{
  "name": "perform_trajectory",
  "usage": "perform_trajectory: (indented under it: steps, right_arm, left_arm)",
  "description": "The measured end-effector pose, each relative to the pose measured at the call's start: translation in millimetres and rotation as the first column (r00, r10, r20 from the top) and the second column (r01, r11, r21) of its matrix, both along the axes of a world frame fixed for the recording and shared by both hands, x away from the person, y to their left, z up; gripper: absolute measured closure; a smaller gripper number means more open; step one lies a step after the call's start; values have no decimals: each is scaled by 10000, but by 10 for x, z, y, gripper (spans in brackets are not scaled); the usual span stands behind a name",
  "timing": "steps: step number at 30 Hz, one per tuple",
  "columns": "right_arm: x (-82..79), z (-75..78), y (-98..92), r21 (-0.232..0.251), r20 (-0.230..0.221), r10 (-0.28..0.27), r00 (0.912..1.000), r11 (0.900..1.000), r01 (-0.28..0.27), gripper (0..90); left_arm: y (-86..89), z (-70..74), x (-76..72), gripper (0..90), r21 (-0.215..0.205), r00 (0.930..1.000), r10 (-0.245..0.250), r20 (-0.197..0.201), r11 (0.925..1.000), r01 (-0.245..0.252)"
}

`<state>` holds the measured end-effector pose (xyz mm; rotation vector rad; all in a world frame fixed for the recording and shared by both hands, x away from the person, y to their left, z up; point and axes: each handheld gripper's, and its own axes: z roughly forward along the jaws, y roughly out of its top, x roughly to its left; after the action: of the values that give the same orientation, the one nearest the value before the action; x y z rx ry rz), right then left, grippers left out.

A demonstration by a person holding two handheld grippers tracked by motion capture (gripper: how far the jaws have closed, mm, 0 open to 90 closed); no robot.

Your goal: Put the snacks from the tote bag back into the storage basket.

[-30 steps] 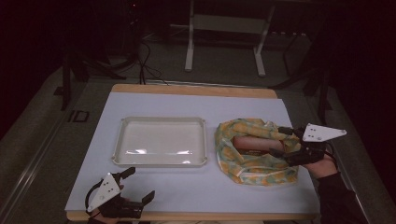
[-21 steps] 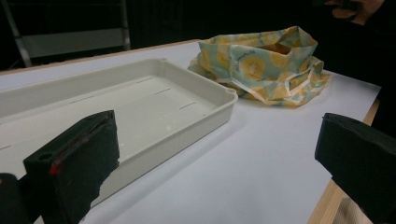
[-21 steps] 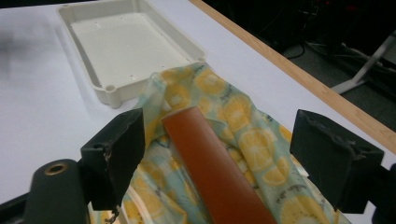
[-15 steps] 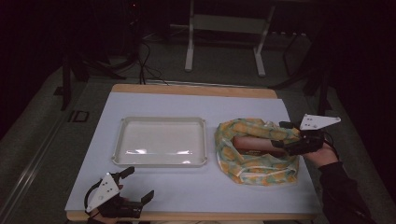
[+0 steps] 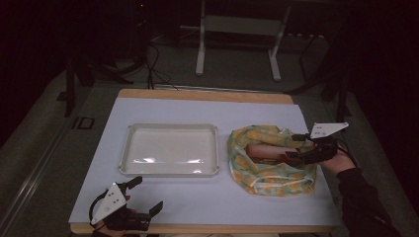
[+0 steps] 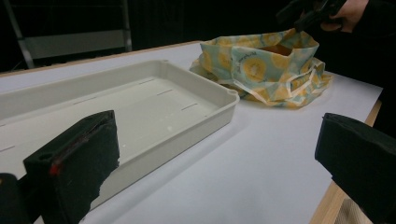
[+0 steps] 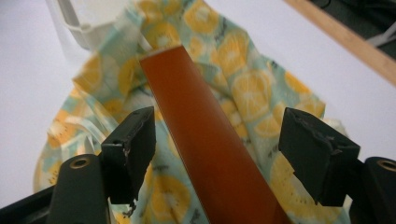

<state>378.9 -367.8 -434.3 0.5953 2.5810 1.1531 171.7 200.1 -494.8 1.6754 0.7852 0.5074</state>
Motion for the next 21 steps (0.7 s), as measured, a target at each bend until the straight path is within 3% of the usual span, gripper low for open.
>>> perform_trajectory:
  steps: [6, 9, 14, 21]
  right_arm:
    - [70, -113, 1, -297, -475, 13, 9989, 9996, -27, 274]
    - [92, -156, 27, -753, -452, 100, 9989, 9971, -133, 275]
    - [124, -223, 58, -1438, -349, 234, 9991, 9892, -282, 275]
    - [171, -306, 96, -2158, -707, 434, 9966, 9747, -577, 272]
  left_arm:
    - [0, -2, 4, 1, -19, 10000, -17, -23, 10000, 17]
    - [-3, -4, 5, 1, -17, 10000, -35, -33, 10000, 35]
    - [-4, -5, 11, 2, -29, 10000, -74, -44, 10000, 74]
    - [-7, -8, 12, 1, -26, 10000, -80, -53, 10000, 80]
